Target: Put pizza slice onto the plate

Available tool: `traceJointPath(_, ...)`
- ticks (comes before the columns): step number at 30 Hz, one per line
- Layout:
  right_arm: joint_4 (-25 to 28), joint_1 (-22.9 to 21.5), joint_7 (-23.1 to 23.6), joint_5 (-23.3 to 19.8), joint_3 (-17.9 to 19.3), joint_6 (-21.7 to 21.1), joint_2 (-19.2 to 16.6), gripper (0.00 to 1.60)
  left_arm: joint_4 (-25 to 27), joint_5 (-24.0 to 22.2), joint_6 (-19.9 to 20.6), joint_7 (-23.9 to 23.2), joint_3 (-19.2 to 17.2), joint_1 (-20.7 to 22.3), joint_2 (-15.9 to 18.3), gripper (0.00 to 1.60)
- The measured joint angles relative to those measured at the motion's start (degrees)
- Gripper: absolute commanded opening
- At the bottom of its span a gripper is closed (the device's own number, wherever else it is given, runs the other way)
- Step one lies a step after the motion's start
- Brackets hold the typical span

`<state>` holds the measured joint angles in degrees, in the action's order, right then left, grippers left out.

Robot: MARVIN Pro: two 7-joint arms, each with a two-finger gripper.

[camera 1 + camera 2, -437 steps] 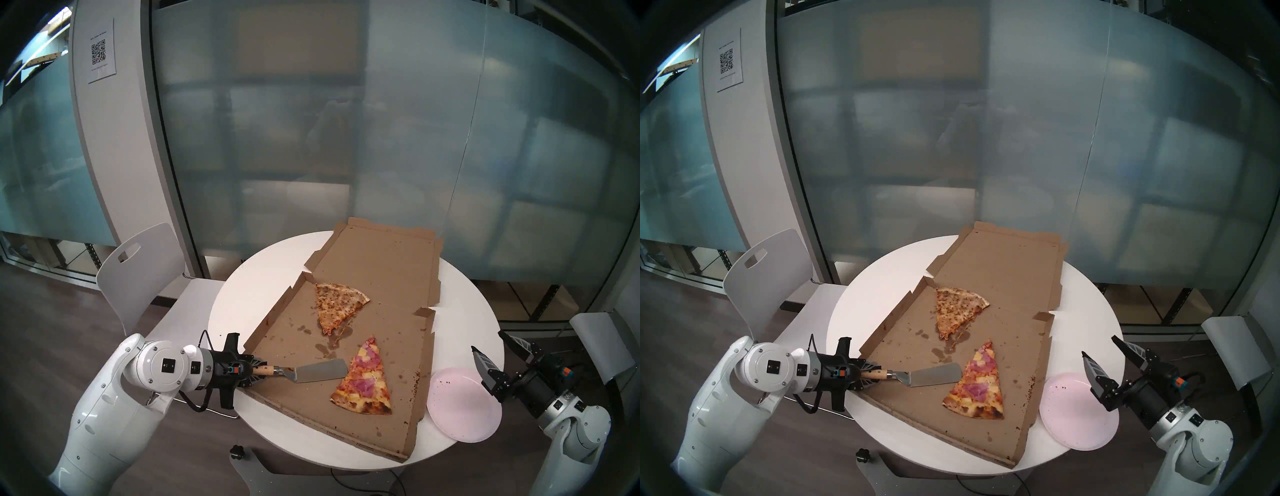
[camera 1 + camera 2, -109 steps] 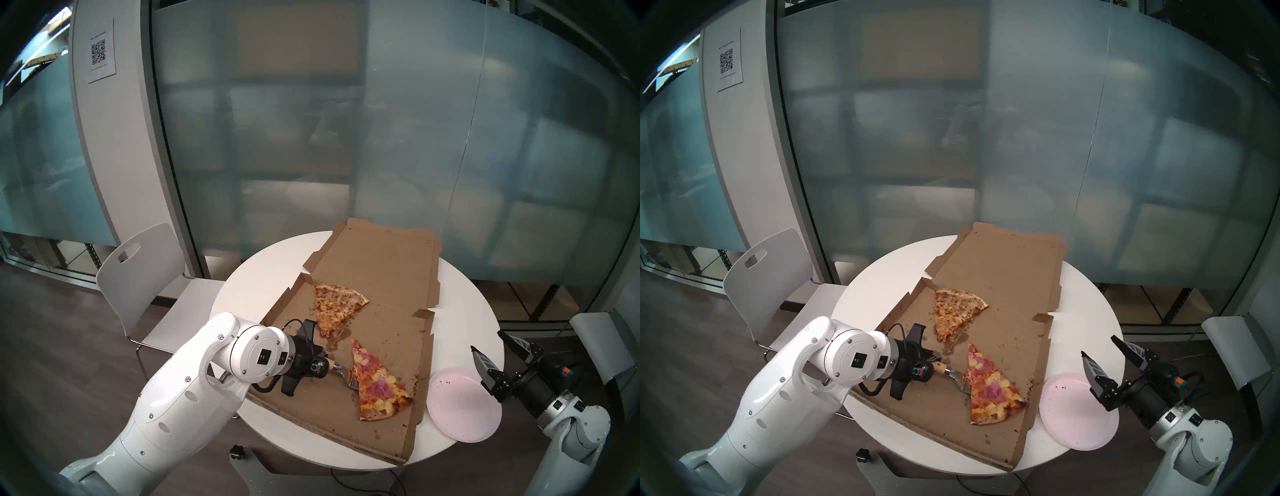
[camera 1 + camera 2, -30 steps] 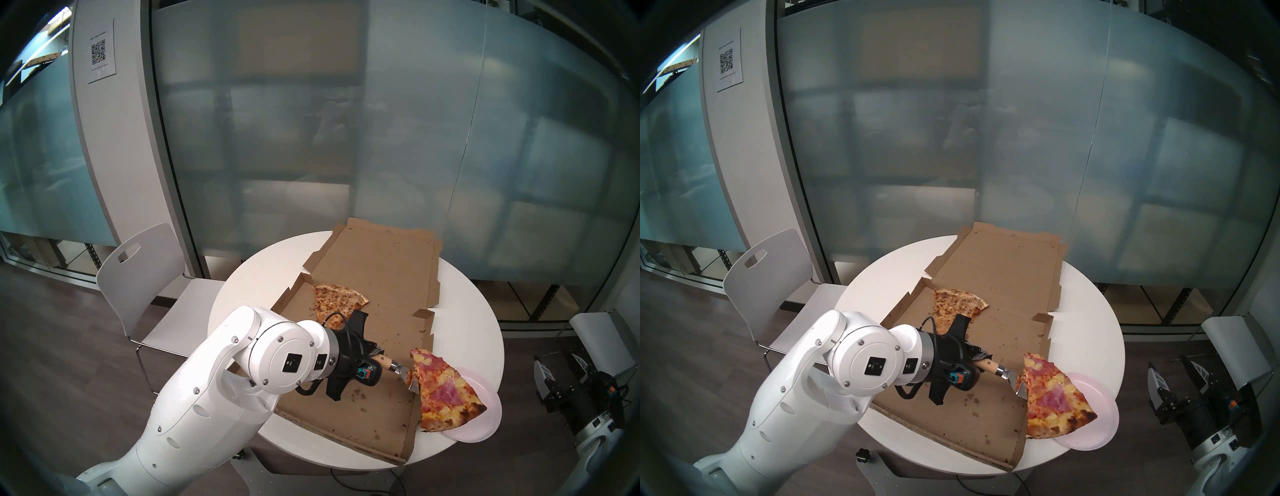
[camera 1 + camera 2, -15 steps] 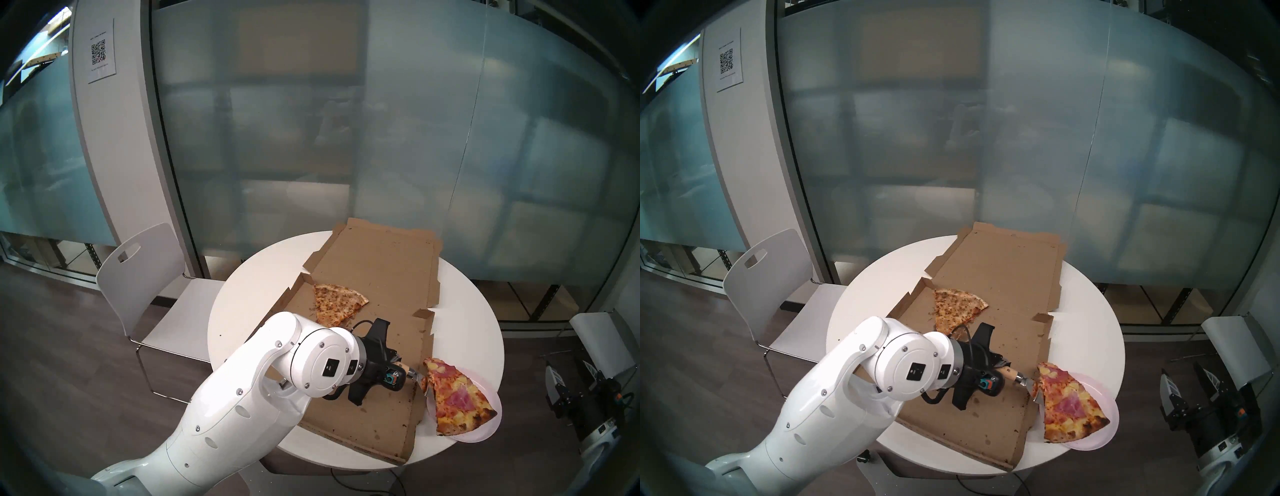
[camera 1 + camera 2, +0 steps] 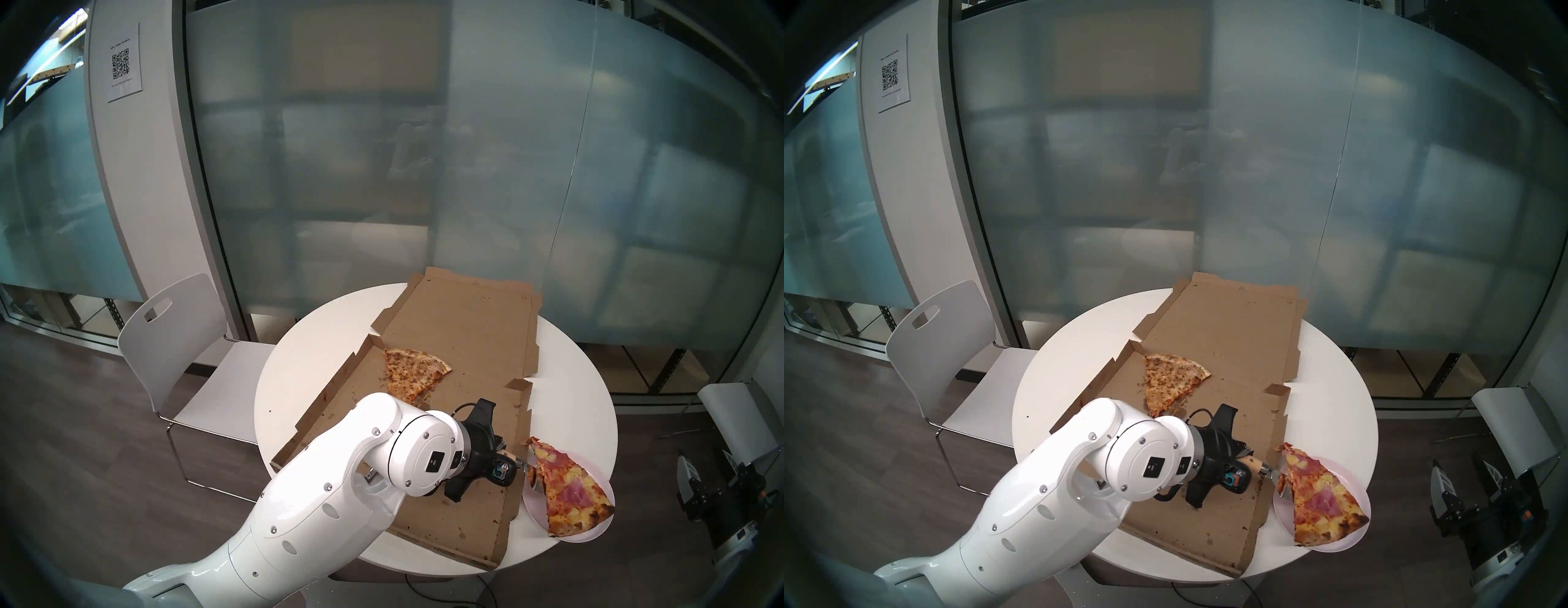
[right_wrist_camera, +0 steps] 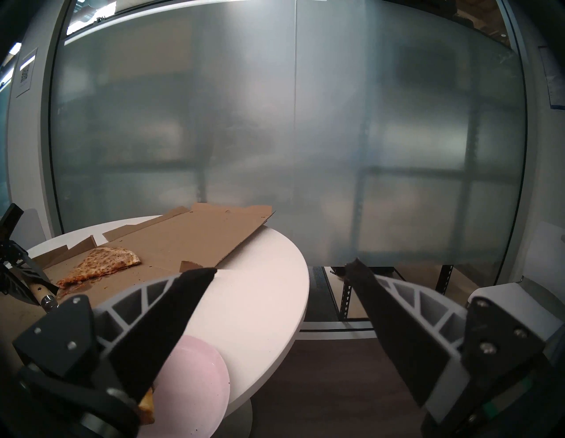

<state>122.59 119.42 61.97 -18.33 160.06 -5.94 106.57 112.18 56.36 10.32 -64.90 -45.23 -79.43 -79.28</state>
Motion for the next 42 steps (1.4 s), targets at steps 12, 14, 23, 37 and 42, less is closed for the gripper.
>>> traceJointPath(12,-0.23,0.58,0.17,-1.15,0.33,0.33,0.43,1.60,-0.35,1.03,0.74,0.77,3.39,0.60,-1.19,0.00)
traceJointPath(14,-0.29,0.63,0.28,-1.34,0.53,0.38,0.44,1.60,-0.38,0.97,0.93,0.89,4.00,0.76,-1.30,0.00)
traceJointPath(23,-0.98,0.78,1.18,-2.31,1.80,0.66,0.45,1.60,-2.42,1.43,1.68,2.08,6.06,1.48,-1.68,0.00)
traceJointPath(37,-1.73,0.78,1.61,-3.23,2.59,0.90,0.46,1.60,-5.66,3.45,1.65,3.00,5.84,3.43,-2.39,0.00)
traceJointPath(42,-1.95,0.78,1.56,-3.49,2.57,1.03,0.47,1.60,-6.00,3.74,1.17,2.92,5.74,4.24,-2.66,0.00)
